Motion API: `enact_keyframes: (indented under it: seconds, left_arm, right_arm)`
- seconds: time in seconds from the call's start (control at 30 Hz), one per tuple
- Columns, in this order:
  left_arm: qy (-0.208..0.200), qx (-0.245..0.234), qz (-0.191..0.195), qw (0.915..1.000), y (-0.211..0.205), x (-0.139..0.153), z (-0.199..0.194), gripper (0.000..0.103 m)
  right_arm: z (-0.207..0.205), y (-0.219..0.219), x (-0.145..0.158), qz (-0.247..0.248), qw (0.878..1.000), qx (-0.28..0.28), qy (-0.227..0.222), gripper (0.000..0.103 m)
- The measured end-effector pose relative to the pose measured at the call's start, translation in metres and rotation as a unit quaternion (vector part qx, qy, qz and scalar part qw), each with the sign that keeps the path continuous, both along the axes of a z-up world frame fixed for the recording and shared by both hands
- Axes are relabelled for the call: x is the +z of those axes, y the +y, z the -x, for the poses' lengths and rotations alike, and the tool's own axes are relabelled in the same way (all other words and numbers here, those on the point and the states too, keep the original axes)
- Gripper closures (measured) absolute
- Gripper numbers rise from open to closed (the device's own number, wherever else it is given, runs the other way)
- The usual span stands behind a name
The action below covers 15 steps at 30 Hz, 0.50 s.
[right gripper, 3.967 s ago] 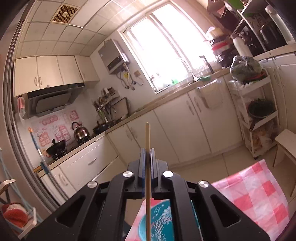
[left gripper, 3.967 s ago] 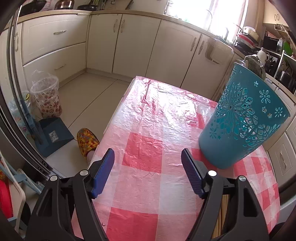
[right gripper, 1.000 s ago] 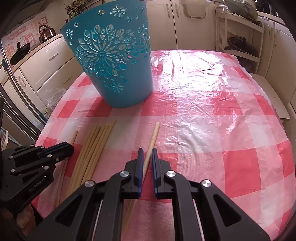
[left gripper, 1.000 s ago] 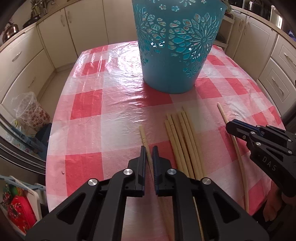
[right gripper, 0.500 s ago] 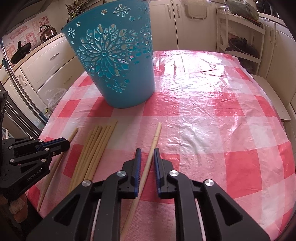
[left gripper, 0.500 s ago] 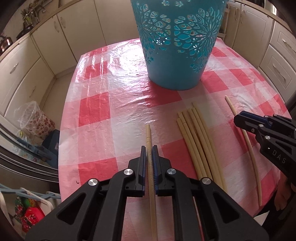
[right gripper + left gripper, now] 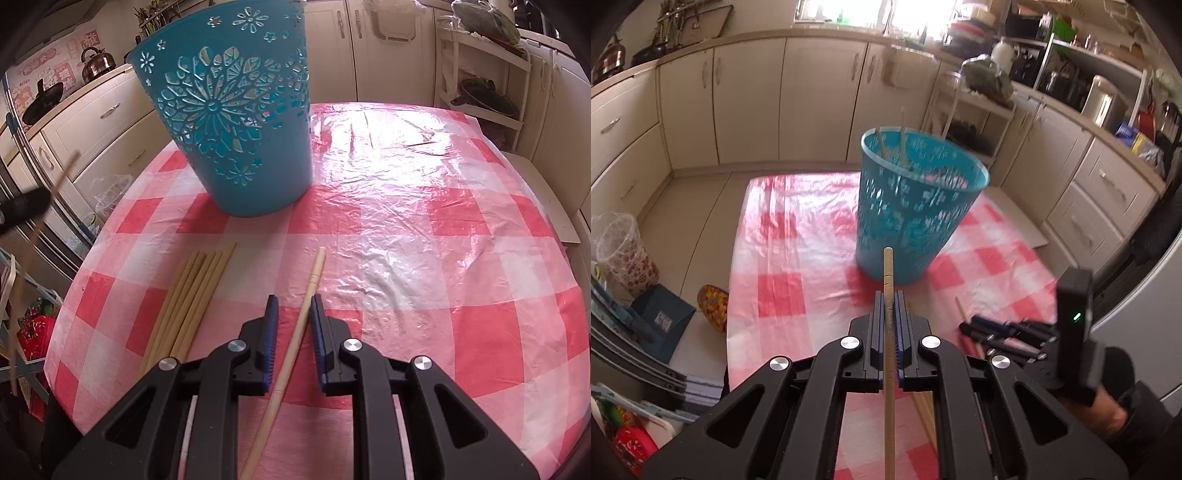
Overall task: Organize utensils
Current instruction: 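Carry the chopstick above the blue basket and open the left gripper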
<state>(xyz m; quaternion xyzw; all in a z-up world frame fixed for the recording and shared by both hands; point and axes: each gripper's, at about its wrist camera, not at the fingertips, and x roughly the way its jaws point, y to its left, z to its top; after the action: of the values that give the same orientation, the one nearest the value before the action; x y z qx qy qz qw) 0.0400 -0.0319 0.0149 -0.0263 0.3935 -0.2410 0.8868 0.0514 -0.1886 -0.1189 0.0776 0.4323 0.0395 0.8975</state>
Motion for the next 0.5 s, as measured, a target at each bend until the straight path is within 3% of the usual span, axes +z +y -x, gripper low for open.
enact_keyframes:
  seconds: [0.23,0.33,0.5]
  left_arm:
    - [-0.094,0.013,0.101,0.9903,-0.011,0.085,-0.024,0.098]
    - [-0.131,0.032,0.112,0.9844,-0.026,0.106,-0.046,0.098]
    - [-0.160,0.083,0.112,0.9771,-0.050,0.113,-0.097,0.098]
  right_arm:
    - [0.000,0.001,0.000,0.000,1.000,-0.001,-0.001,0.084]
    - [0.000,0.001,0.000,-0.002,1.000,-0.001,-0.002,0.083]
    - [0.000,0.001,0.000,-0.001,1.000,0.001,-0.003,0.081]
